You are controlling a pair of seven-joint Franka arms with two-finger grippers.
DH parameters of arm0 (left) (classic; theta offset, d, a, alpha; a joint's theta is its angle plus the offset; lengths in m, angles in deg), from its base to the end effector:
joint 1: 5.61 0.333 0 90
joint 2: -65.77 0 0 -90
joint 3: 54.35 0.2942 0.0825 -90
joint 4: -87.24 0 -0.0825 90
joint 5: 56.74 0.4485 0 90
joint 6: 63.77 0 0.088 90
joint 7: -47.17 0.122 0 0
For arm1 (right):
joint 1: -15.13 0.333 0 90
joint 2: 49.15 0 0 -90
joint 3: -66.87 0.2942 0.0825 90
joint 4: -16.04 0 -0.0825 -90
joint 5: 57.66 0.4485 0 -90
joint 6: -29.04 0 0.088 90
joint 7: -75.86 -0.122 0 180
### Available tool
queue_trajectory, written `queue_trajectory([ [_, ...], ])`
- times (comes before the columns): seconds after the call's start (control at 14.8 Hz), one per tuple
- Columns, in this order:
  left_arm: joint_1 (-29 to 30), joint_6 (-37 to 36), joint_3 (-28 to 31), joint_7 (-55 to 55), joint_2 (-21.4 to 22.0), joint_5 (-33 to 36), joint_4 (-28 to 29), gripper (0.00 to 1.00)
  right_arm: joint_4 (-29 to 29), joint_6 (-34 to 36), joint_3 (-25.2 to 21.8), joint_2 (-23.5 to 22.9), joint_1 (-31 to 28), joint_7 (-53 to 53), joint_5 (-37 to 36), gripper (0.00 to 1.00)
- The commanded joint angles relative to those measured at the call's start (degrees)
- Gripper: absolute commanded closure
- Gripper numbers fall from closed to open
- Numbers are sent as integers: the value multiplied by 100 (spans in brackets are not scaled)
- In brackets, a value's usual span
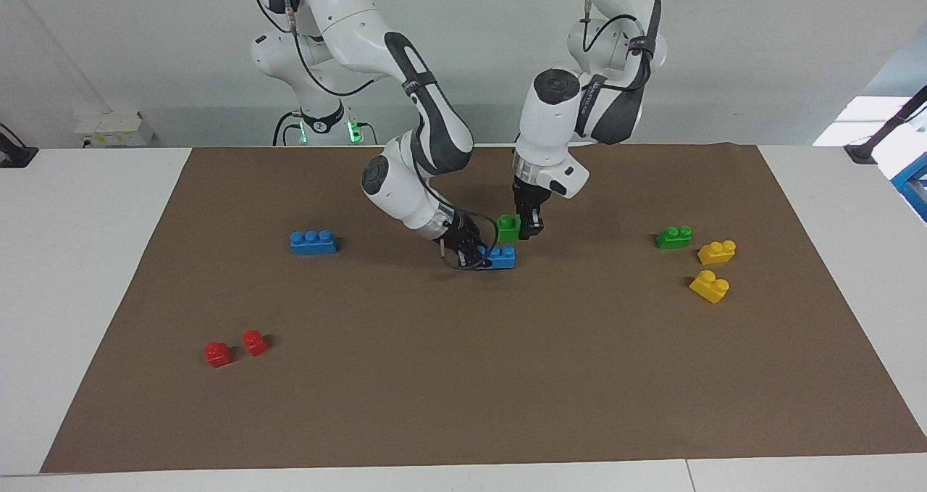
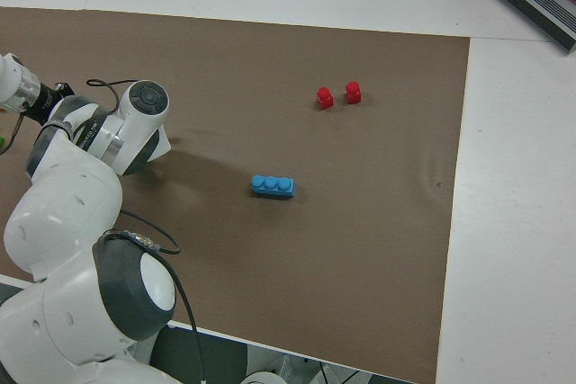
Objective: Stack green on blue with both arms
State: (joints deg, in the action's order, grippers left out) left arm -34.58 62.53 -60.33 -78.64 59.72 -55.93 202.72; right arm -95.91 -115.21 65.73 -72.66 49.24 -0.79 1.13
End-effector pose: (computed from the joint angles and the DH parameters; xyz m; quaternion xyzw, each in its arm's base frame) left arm 0.5222 -0.3636 0.3387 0.7036 0.7094 0.0074 0.0413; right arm 0.5638 0.3656 0.2009 -0.6686 0.6711 0.2167 0.2360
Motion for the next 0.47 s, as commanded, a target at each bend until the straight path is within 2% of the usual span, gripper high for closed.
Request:
queue_trajectory([
  [0.0, -153, 236, 88, -154, -10, 104, 176, 100, -20, -182, -9, -75, 35, 211, 246, 100],
  [0.4, -145, 640, 88, -154, -27, 104, 370, 100, -20, -226, -9, -127, 26, 202, 307, 100],
])
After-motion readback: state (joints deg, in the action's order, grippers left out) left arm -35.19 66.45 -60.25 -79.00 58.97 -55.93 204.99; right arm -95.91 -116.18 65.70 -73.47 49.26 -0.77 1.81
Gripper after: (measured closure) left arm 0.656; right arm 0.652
